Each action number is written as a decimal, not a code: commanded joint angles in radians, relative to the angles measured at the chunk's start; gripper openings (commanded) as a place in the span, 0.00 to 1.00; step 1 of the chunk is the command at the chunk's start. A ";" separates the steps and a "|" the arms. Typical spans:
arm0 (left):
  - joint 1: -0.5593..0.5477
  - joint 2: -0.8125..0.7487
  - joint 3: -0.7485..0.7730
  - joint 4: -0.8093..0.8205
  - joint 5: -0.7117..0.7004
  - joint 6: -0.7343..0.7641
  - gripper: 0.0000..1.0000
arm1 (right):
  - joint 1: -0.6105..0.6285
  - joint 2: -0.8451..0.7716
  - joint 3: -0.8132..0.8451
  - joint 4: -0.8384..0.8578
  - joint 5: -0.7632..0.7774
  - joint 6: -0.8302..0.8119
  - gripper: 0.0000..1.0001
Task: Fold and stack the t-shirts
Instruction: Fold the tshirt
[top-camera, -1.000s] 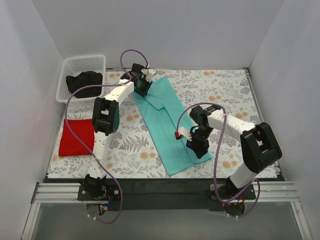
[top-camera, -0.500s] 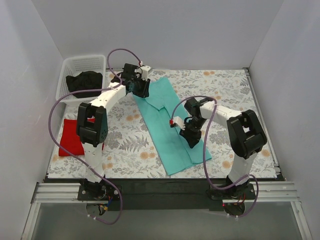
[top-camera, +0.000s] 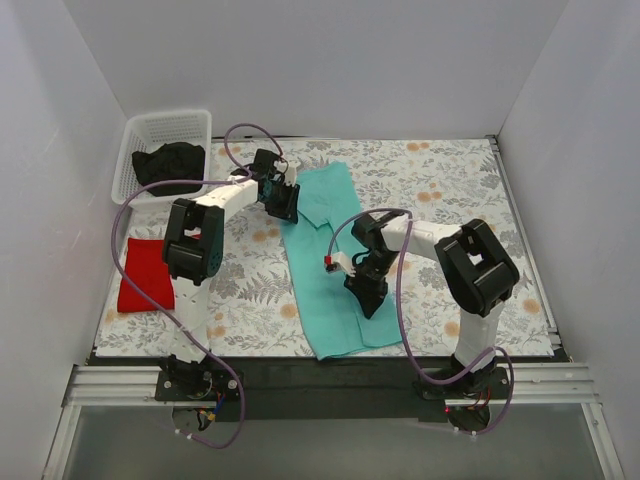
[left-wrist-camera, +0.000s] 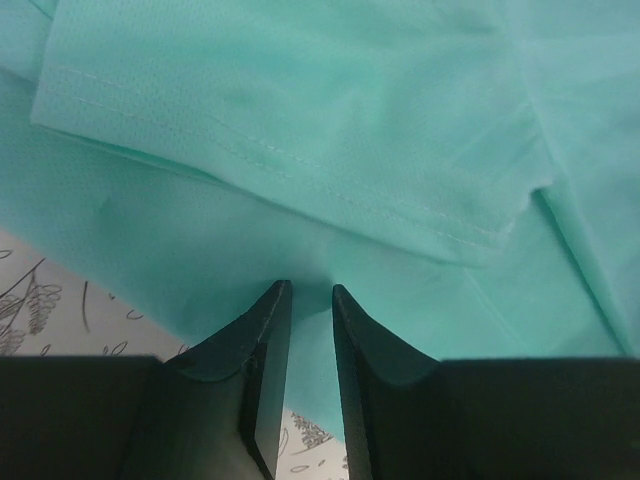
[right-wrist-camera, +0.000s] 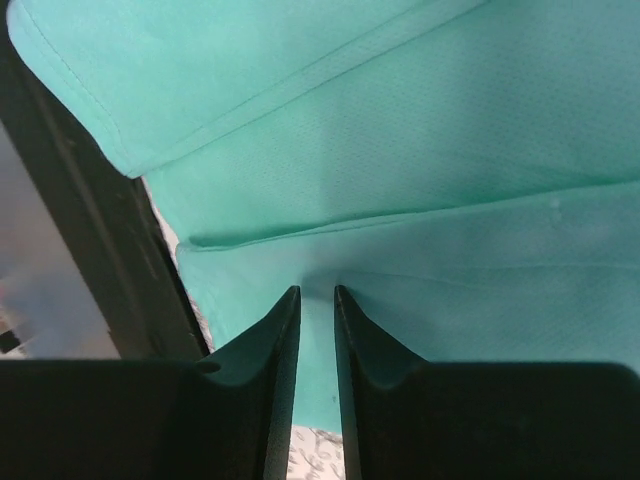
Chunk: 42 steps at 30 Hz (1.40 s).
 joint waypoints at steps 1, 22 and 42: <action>-0.005 0.056 0.039 -0.028 0.037 -0.013 0.22 | 0.040 0.048 0.018 0.038 -0.104 0.042 0.30; 0.029 -0.030 0.159 -0.050 0.113 0.028 0.23 | -0.246 0.249 0.775 -0.043 0.032 0.158 0.40; 0.034 0.097 0.083 -0.022 0.048 -0.039 0.20 | -0.252 0.468 0.811 0.146 0.295 0.207 0.34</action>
